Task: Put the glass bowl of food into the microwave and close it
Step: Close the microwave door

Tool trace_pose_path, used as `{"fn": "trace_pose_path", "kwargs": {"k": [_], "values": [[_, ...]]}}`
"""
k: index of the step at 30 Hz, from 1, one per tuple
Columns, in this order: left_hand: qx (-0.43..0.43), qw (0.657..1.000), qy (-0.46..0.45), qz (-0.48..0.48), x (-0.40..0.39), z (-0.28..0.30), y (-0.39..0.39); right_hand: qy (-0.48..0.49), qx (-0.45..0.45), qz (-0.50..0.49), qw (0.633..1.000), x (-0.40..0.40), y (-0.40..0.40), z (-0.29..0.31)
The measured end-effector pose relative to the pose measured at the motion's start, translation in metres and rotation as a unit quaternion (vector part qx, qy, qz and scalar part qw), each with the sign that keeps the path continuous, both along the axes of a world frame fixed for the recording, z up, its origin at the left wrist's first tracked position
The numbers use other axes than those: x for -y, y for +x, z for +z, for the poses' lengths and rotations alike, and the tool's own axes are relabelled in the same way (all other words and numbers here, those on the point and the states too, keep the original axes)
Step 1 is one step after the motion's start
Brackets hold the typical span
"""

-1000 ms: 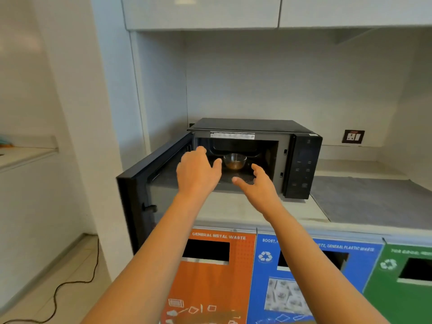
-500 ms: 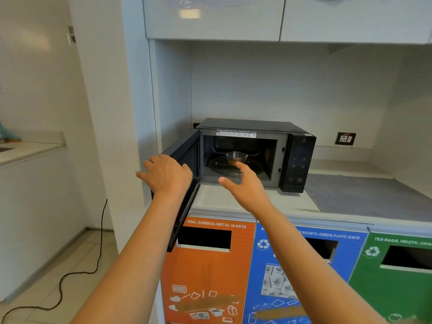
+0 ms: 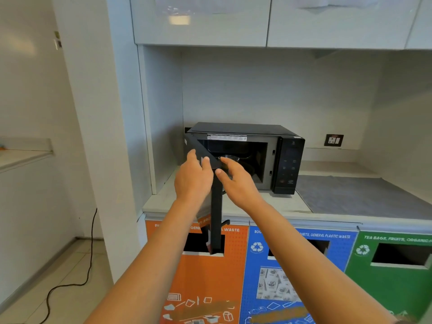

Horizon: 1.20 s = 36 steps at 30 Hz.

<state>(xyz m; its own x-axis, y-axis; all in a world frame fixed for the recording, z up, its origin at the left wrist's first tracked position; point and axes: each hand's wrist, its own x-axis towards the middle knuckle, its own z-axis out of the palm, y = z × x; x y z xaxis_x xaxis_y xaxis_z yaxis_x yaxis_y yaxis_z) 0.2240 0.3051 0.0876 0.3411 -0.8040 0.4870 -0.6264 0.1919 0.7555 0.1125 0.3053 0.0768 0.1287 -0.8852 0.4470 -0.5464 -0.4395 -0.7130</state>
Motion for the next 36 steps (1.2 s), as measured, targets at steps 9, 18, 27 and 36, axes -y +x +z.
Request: {"fn": "trace_pose_path", "kwargs": {"k": [9, 18, 27, 36], "values": [[0.057, 0.995, 0.074, -0.031, 0.021, -0.011, -0.019, -0.090, -0.318, -0.222, 0.917, 0.043, -0.039, 0.017], [0.100, 0.982, 0.149, -0.051, 0.054, -0.033, -0.053, -0.054, -0.447, -0.315, 0.836, 0.102, -0.080, 0.016], [0.129, 0.979, 0.154, -0.045, 0.111, -0.038, -0.081, -0.020, -0.446, -0.306, 0.841, 0.173, -0.133, 0.005], [0.122, 0.976, 0.177, -0.033, 0.161, -0.045, -0.094, 0.021, -0.449, -0.267, 0.852, 0.240, -0.165, 0.010]]}}
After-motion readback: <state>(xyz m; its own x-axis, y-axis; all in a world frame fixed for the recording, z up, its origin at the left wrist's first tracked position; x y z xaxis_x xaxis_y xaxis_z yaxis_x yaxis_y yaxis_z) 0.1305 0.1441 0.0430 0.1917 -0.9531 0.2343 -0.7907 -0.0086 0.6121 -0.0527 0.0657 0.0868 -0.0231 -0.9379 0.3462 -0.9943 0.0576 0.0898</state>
